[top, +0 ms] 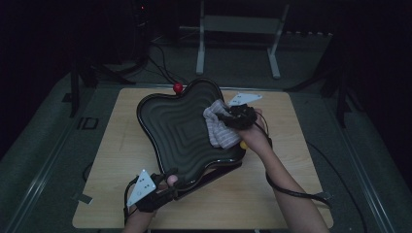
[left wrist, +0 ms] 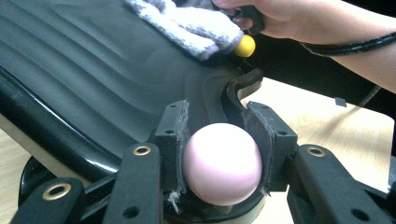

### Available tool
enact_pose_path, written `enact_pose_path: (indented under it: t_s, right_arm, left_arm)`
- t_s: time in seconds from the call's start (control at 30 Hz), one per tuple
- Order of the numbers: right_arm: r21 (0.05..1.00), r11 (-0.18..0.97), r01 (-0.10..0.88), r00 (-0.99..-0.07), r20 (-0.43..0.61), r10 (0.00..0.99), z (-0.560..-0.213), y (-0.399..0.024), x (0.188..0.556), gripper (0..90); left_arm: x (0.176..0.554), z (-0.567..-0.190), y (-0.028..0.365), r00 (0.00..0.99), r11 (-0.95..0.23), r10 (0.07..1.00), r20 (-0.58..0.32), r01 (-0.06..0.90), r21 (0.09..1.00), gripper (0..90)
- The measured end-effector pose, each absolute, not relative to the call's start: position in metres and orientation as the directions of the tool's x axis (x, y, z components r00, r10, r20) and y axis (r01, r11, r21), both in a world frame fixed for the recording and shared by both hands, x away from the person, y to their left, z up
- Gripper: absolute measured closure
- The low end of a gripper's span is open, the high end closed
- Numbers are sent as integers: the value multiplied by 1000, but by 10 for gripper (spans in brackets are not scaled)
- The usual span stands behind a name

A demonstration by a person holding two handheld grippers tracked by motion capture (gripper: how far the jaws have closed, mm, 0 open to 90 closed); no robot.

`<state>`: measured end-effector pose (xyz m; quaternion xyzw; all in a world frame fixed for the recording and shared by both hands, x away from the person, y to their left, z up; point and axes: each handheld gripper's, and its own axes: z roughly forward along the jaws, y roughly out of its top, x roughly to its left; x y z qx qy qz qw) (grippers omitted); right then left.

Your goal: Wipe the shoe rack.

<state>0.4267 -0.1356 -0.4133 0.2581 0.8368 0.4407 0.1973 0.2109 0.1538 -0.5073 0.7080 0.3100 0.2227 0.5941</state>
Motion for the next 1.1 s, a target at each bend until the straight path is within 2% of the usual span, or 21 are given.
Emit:
enact_pose_path:
  t_s: [0.43,0.73,0.97,1.1]
  right_arm:
    - [827,504,251,-809,-107,579,-432,-158,394,721]
    - [835,482,266,-819,-69,570,-427,-159,398,718]
    - [873,417,252,-818,-38,575,-404,-147,414,715]
    - [884,410,225,-816,-59,576,-384,-129,429,715]
  left_arm:
    - [211,-507,153,705,-96,706,-60,179,979,599]
    - [211,-507,154,708,-94,703,-67,186,978,599]
    - [211,-507,154,708,-98,703,-64,186,978,599]
    - [210,-507,154,707,-97,705,-62,183,978,599]
